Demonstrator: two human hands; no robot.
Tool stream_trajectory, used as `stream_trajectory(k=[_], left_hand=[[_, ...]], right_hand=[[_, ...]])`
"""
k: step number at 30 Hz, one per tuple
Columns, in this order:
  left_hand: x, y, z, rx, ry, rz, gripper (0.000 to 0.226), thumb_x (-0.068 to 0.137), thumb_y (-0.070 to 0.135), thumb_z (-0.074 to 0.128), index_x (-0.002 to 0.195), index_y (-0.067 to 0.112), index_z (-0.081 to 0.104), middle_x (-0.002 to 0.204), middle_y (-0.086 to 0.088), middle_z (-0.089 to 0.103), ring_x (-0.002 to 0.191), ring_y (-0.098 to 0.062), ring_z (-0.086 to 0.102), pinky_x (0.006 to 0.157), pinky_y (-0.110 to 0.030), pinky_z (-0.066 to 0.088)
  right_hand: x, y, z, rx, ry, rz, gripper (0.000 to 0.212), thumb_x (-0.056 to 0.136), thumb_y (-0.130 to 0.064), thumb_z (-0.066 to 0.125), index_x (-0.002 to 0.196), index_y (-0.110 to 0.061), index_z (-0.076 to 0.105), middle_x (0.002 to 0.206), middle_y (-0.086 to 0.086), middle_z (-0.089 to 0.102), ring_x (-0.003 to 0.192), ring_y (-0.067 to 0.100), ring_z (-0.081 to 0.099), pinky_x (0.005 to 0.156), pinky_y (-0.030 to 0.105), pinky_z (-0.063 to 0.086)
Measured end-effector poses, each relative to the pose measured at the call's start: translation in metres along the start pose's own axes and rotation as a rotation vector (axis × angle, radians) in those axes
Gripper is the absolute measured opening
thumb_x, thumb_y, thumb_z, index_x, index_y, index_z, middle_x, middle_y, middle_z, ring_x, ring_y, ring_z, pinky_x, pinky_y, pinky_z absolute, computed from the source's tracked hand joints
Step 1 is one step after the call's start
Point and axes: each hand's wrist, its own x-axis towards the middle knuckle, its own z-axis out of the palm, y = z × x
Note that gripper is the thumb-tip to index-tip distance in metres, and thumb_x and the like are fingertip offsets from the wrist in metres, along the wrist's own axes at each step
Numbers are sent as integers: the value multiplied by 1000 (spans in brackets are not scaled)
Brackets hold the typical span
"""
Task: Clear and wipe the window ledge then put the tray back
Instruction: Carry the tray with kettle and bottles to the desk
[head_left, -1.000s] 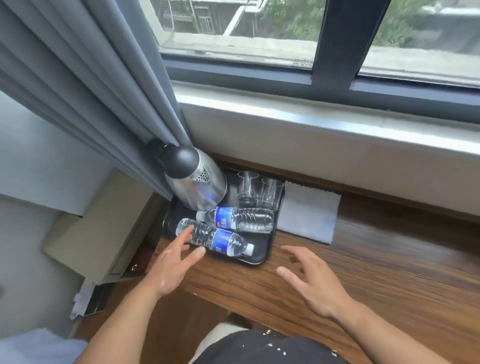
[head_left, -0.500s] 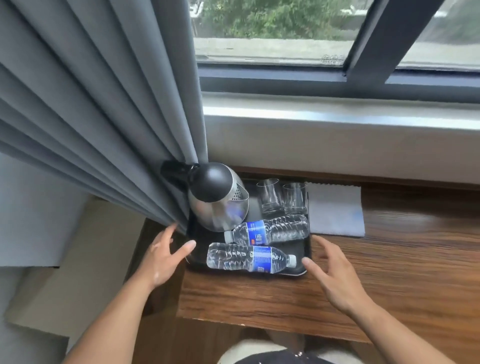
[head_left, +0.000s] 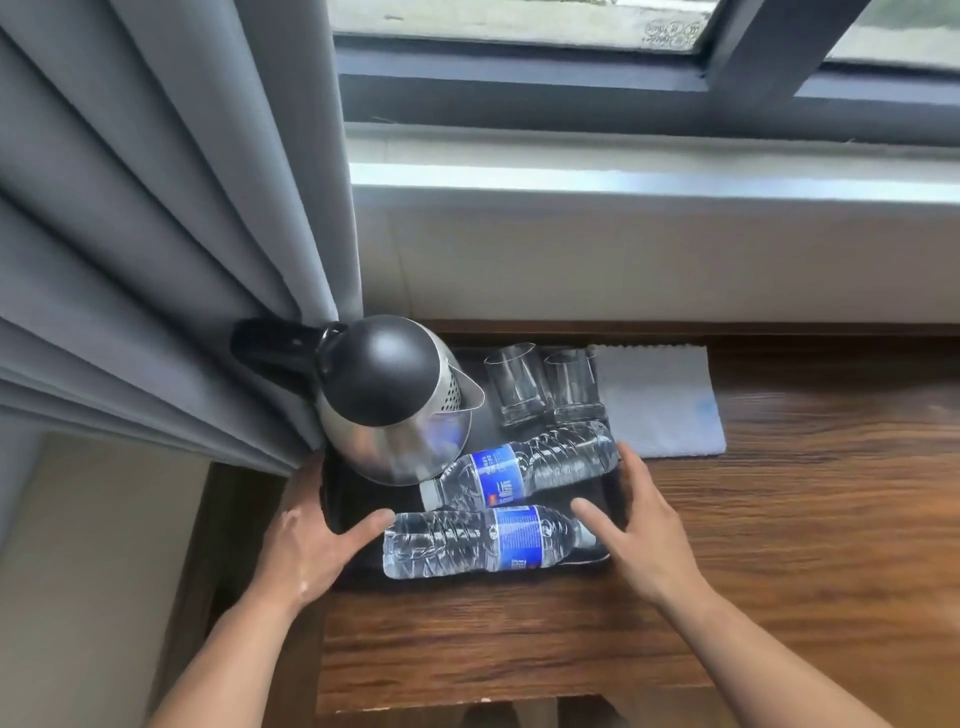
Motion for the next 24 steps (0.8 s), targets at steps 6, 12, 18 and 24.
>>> stream_trajectory(k=[6, 12, 18, 24], left_hand=[[2, -1, 11, 19, 46, -34, 128, 56, 90, 62, 158, 21, 29, 158, -6, 37, 146, -24, 35, 117, -43, 35], [0, 5, 24, 27, 111, -93, 134, 52, 93, 58, 160, 23, 22, 156, -11, 33, 146, -25, 29, 115, -49, 38], [-1, 6, 37, -33, 218, -117, 126, 54, 89, 60, 157, 21, 32, 148, -16, 39, 142, -36, 40, 113, -51, 41], [2, 7, 39, -28, 245, -128, 127, 52, 89, 59, 154, 17, 36, 146, -17, 45, 141, -31, 37, 110, -49, 42]], right_hand=[[7, -4, 11, 33, 38, -9, 113, 70, -78, 67, 158, -51, 3, 165, -10, 30, 150, 16, 31, 120, 41, 31], [9, -5, 25, 31, 83, -10, 120, 65, -76, 73, 158, -51, 1, 164, -6, 28, 150, 15, 26, 117, 38, 27], [11, -6, 41, 82, 200, 21, 121, 69, -61, 83, 161, -40, 9, 155, 0, 35, 145, 17, 28, 111, 34, 26], [12, -6, 47, 110, 237, 20, 122, 63, -68, 78, 161, -41, 11, 152, 1, 37, 143, 16, 29, 111, 34, 26]])
